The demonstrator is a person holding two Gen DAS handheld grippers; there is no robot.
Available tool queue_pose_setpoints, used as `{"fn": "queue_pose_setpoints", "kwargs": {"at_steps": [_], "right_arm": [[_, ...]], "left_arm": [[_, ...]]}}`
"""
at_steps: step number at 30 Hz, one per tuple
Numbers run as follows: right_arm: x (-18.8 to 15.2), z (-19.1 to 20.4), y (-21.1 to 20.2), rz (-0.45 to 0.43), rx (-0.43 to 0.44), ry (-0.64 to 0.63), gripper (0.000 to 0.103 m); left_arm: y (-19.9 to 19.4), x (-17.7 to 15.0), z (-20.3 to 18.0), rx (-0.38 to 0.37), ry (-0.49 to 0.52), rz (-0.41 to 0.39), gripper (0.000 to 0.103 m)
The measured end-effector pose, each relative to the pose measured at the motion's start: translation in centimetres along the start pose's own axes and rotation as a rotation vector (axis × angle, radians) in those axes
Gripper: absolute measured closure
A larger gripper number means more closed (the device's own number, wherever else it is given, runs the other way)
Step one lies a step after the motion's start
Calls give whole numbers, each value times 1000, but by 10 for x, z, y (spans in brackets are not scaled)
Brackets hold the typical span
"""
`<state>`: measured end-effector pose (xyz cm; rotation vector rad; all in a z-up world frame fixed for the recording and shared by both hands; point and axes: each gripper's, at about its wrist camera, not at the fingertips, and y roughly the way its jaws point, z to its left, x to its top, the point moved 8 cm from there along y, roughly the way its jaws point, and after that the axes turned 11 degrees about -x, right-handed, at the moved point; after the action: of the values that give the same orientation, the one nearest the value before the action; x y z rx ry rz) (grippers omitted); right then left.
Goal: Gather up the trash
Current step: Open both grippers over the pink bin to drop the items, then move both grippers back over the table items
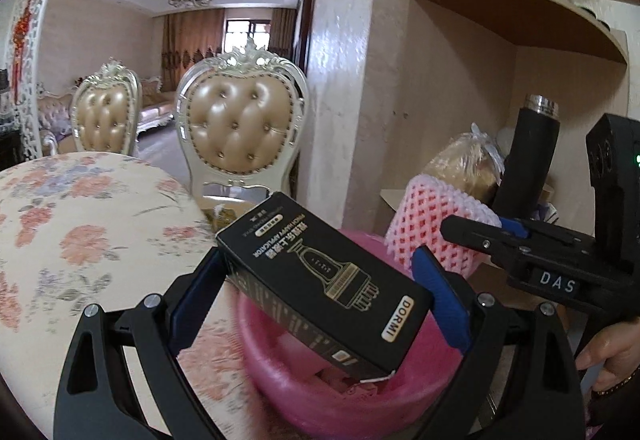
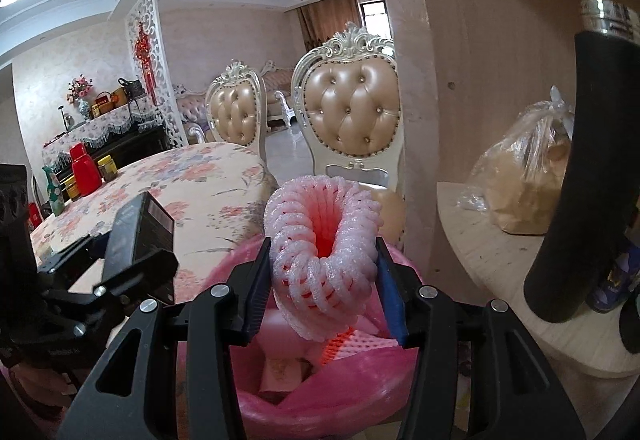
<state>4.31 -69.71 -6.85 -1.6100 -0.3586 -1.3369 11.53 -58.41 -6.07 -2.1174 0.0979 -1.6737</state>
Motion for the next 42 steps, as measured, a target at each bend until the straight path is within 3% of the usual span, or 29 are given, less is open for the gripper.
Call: {"fn": "queue_pose_setpoints", "kwargs": {"at_steps": [6, 11, 16, 17, 18, 19, 24, 29, 37, 42], "right_arm": [[5, -5, 11, 7, -9, -9, 54], [9, -7, 17, 10, -11, -7, 53], [7, 5, 35, 35, -10, -25, 46], [8, 10, 42, 39, -11, -29, 39], [8, 12, 46, 44, -23, -34, 26], [9, 15, 50, 44, -46, -44, 23], [19, 46, 49, 27, -51, -49, 18], [18, 136, 39, 11, 73, -143, 18], [-23, 354, 37, 80, 400, -339, 18], [-57, 471, 37, 146, 551, -460, 18]], "left_arm": [[36, -10, -1, -67, -17, 41, 5], [41, -15, 13, -27, -21, 50, 5], [9, -14, 41, 44, -22, 25, 5], [-4, -15, 50, 69, -22, 21, 5], [-11, -15, 55, 84, -21, 19, 5], [-25, -17, 65, 112, -24, 16, 5], [-89, -27, 110, 230, -50, 13, 5], [-167, -43, 173, 389, -125, 3, 5], [-307, -85, 277, 692, -231, 11, 5], [-389, -116, 336, 867, -336, 21, 5]]}}
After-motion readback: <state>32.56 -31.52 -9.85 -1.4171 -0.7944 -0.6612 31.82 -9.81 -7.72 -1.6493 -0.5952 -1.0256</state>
